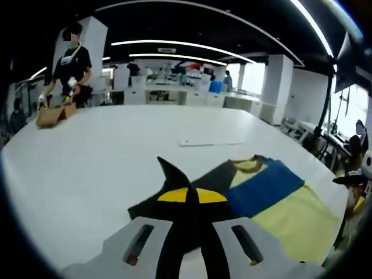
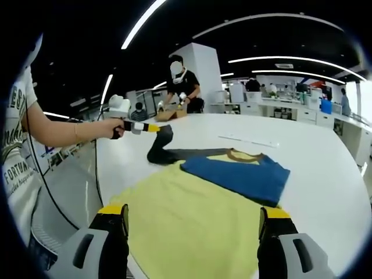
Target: Fold the garment on the visible template until the final outline fits inside the template.
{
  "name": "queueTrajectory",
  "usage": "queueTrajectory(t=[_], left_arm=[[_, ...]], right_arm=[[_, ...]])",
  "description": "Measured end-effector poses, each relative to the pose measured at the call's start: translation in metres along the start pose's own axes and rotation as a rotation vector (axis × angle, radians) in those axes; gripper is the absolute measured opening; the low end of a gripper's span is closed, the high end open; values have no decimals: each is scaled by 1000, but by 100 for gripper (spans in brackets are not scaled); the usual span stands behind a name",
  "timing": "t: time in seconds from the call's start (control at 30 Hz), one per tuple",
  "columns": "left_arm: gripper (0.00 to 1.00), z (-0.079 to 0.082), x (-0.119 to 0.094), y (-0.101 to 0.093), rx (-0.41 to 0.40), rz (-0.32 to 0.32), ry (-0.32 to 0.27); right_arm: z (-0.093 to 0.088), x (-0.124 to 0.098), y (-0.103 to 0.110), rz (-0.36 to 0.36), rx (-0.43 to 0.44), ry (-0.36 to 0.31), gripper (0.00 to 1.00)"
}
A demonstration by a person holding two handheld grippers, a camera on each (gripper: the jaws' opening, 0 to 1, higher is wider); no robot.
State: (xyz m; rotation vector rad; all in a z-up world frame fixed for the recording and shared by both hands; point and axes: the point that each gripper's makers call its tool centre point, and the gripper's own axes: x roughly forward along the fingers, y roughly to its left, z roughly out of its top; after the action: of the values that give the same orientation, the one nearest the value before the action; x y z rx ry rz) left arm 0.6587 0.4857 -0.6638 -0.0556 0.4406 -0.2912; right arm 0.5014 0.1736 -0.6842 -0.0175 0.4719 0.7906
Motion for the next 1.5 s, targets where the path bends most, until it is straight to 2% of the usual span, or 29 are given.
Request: queueTrajectory(t=[0.3,0.77,1.0,1.5], left_arm=[[0,11,14,-23,-21,-48,-19],[0,33,34,-63,6,-111,-50],[0,38,43,-87,26,-158,-56],[0,48,63,-136,16,-259,-77]], right_arm=[[-2,0,1,-4,7,3,91],[-6,2,1,-4,17,8,90],[-7,2,-2,-9,25,7,90],[-10,1,-11,-29,49,8,89]])
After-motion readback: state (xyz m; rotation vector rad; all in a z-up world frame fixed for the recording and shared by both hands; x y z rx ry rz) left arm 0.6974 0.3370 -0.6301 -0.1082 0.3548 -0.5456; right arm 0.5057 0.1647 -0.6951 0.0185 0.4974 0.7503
